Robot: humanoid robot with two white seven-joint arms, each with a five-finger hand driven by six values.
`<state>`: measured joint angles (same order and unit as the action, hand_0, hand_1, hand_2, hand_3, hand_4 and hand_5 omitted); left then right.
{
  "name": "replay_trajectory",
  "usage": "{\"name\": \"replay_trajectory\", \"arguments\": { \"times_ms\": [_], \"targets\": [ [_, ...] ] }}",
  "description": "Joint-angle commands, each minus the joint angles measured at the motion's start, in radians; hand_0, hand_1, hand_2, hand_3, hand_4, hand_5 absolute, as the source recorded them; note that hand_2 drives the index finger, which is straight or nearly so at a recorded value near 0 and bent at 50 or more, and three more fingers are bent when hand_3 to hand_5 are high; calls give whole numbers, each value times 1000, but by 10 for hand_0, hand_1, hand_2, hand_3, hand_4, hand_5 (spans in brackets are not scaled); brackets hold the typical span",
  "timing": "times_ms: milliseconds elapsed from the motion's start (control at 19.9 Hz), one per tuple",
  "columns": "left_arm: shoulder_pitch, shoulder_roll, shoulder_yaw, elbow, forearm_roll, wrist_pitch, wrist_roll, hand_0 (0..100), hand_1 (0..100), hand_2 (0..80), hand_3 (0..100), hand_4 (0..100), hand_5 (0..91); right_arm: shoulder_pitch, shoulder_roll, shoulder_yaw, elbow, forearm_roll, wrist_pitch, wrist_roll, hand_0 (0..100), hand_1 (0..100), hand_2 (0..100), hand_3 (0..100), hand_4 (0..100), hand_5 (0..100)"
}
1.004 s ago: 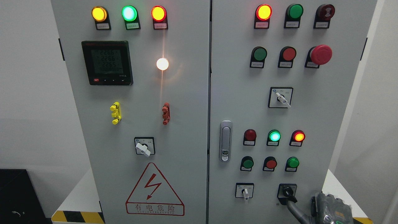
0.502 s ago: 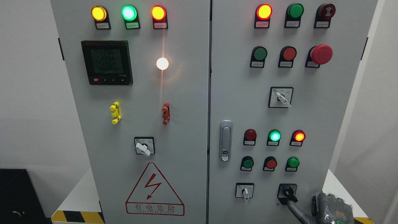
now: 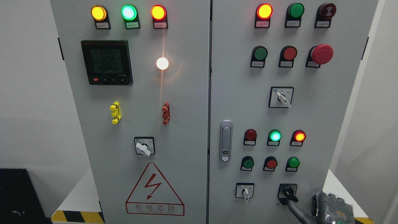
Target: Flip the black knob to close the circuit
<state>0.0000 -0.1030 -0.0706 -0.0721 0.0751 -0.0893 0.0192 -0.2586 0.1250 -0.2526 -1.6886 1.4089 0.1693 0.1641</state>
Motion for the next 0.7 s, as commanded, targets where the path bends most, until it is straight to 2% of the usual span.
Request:
{"name": "replay_trajectory", "arguments": {
  "times_ms": [0, 251, 653],
  "targets": [
    [6, 0, 0, 0, 0, 0, 1, 120, 556, 0, 0, 0, 0, 4, 4, 1, -14, -1, -2, -6, 0, 0, 913, 1000, 972, 987],
    [6, 0, 0, 0, 0, 0, 1, 120, 556, 0, 0, 0, 0, 25, 8, 18, -20, -1, -16, -5, 0, 0, 912, 1000, 972, 987],
    [6, 0, 0, 0, 0, 0, 1, 120, 556, 0, 0, 0, 0, 58, 8, 79, -14, -13, -25, -6, 0, 0, 913, 1000, 972, 986]
  ]
}}
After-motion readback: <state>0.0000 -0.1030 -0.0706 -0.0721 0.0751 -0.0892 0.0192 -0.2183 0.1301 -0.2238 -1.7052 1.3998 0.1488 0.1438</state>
